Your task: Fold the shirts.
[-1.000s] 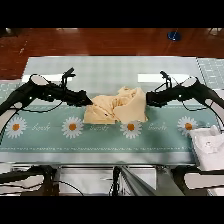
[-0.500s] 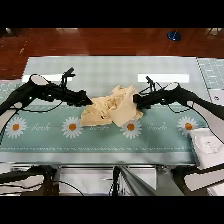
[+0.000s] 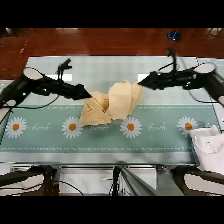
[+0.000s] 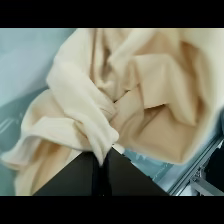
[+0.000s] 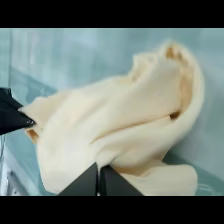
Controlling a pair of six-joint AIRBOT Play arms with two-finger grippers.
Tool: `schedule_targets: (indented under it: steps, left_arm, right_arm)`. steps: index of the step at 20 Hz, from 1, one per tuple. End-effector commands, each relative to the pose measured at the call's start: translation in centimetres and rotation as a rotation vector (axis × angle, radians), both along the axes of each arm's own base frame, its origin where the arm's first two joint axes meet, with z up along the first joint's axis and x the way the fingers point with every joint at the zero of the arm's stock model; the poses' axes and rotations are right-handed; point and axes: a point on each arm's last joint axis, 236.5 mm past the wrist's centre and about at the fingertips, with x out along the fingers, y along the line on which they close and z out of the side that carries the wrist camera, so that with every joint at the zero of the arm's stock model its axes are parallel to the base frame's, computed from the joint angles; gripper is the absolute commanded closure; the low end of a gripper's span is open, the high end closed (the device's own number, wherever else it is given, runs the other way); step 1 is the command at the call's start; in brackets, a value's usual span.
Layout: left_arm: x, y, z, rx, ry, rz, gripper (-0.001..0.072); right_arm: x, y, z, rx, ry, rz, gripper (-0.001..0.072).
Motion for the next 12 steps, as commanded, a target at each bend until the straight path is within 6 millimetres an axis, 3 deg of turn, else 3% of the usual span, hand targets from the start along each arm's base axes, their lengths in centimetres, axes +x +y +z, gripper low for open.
schedule_targets:
  steps: [1, 4, 7, 10, 12]
  left_arm:
    - [2.5, 0.5, 7.8, -0.019, -0.213, 0.004, 0.0676]
    - [3.3, 1.3, 18.2, -0.036, -0.471, 0.028, 0.0677]
    - [1.2, 1.8, 28.4, -0.048, -0.723, 0.035, 0.0676]
    - [-2.5, 2.1, 35.9, -0.061, -0.919, 0.035, 0.0677]
    - [-5.2, 2.3, 39.1, -0.061, -1.01, 0.036, 0.0677]
  right_arm:
    - [0.2, -5.7, 7.2, -0.115, -0.159, -0.117, 0.0703]
    - [-1.3, -9.6, 11.3, -0.24, -0.249, -0.177, 0.0703]
    - [-3.4, -11.4, 14.9, -0.314, -0.328, -0.207, 0.0703]
    - [-5.5, -11.6, 19.0, -0.337, -0.415, -0.23, 0.0703]
    - [-6.9, -11.4, 22.3, -0.357, -0.496, -0.24, 0.0703]
